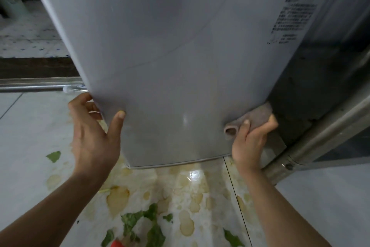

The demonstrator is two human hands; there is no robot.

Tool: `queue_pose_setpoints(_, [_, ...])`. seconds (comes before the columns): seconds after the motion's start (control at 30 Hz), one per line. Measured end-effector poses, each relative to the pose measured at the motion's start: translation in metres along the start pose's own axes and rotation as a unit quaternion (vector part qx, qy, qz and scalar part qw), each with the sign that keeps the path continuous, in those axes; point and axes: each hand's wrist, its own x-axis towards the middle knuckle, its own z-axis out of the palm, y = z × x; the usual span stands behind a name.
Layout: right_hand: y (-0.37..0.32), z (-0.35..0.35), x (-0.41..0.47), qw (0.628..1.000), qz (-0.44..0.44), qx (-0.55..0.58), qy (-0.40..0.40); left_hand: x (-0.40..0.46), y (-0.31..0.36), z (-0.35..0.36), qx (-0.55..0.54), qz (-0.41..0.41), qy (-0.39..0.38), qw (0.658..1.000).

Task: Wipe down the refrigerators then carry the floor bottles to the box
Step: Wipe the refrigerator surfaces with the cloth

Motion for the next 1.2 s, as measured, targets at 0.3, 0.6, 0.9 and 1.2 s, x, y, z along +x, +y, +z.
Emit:
queue_pose_setpoints(0.3, [-0.038, -0.003, 0.006, 0.998, -0.025, 0.036, 0.036, -0.005, -0.010, -0.009, -0.011, -0.039, -0.025, 0.999])
queue_pose_setpoints(0.6, [-0.006, 0.046, -0.052, 0.983, -0.182, -0.020, 0.004, -0.013, -0.038, 0.001, 0.018, -0.029, -0.084, 0.996])
queue_pose_setpoints(0.9, [-0.001, 0.036, -0.067, 0.959, -0.267, -0.015, -0.093, -0.008, -0.043, -0.002, 0.022, -0.022, -0.102, 0.994])
queue_pose_setpoints(1.2, [0.021, 0.056, -0.057, 0.805, -0.562, -0.124, -0.145, -0.006, -0.042, -0.004, 0.019, -0.045, -0.109, 0.993])
